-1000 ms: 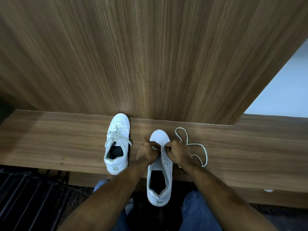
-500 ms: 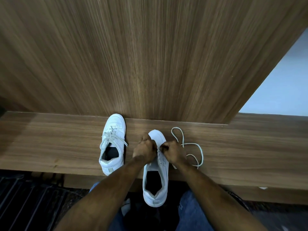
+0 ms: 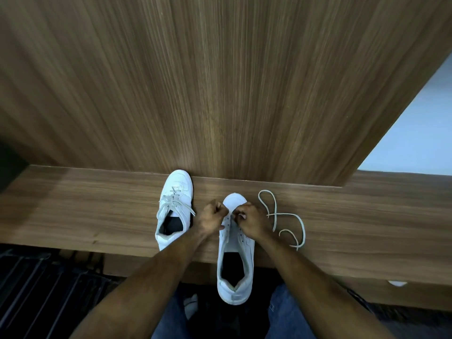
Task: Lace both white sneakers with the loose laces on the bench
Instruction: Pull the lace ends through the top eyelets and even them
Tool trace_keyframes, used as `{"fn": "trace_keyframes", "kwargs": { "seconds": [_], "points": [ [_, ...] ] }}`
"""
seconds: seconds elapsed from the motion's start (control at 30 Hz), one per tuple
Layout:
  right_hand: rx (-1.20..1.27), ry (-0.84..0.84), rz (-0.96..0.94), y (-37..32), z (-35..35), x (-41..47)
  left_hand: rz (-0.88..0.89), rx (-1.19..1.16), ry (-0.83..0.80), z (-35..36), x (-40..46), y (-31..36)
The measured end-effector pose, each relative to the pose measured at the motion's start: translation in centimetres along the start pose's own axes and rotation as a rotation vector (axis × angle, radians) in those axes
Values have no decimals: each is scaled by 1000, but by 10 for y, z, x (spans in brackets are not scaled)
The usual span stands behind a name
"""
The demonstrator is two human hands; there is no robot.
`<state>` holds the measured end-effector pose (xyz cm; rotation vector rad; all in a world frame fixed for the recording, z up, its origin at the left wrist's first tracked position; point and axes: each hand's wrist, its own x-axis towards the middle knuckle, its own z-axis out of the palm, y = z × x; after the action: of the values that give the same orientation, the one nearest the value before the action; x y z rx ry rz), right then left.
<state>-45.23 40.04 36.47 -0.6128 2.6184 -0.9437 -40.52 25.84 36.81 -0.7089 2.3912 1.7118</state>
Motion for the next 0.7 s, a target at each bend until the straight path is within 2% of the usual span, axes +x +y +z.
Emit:
{"fn": "trace_keyframes", "kwargs": {
  "seconds": [0.1, 0.2, 0.27, 0.5, 0.7],
  "points": [
    [-17, 13, 26, 1, -2, -1, 85, 207, -9, 4, -1, -5],
    [-37, -2, 21, 3, -1, -4, 96, 512, -16, 4, -3, -4],
    [-73, 1, 14, 0, -2, -7, 95, 589, 2, 4, -4, -1],
    [-255, -24, -16, -10, -3, -13, 36, 501, 10, -2, 2, -2],
    [-431, -48, -37, -27, -3, -14, -24, 312, -8, -9, 6, -11]
  ]
}}
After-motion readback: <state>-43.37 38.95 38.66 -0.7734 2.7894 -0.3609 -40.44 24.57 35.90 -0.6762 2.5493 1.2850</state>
